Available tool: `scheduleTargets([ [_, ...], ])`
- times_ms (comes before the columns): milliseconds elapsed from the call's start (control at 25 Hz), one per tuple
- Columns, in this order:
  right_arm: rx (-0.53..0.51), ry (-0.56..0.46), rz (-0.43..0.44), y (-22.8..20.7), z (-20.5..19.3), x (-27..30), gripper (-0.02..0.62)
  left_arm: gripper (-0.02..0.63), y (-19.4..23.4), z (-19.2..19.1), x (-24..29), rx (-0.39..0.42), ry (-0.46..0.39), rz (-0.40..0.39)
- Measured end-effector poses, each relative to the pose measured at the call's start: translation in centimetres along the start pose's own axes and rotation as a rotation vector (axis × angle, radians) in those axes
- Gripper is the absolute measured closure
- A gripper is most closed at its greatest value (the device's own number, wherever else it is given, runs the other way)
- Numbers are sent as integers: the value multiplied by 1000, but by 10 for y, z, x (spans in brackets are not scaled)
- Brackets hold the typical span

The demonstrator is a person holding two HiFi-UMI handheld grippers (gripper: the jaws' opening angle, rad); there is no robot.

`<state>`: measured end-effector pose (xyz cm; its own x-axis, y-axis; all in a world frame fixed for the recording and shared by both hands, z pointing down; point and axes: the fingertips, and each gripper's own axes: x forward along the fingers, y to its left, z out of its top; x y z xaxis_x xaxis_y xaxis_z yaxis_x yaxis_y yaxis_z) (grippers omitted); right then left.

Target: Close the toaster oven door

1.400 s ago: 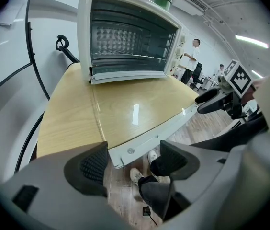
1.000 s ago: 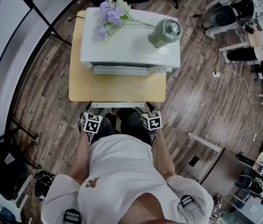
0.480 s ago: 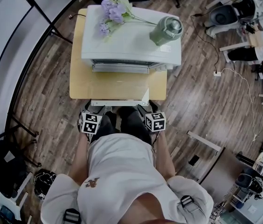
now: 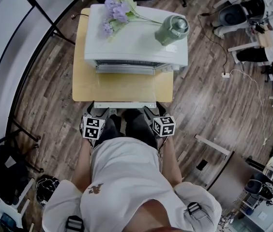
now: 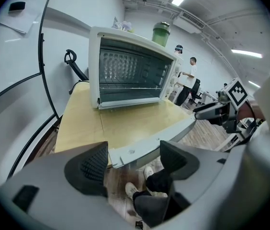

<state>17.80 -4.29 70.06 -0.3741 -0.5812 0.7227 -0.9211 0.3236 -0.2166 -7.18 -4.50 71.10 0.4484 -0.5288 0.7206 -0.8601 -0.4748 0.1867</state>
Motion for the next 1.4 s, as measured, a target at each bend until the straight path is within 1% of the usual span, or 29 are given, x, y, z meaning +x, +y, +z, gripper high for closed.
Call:
scheduleTargets([
  [600,64,-119,18,3,33,-19,287,267,1,34,-21,-31,-95,-17],
  [800,82,-161,17,3,46,-26,285,267,2,48,-27,-23,-128,-18],
  [1000,86,-191,18,3,56,-30,284,267,1,60,-32,3,-152,-14],
  [1200,64,-228,10,4,73,-36,284,268,4,76,-38,-3,-194,-11],
  [1400,-10,-240,-6,5,88,-40,288,268,5,87,-41,2,-217,-7],
])
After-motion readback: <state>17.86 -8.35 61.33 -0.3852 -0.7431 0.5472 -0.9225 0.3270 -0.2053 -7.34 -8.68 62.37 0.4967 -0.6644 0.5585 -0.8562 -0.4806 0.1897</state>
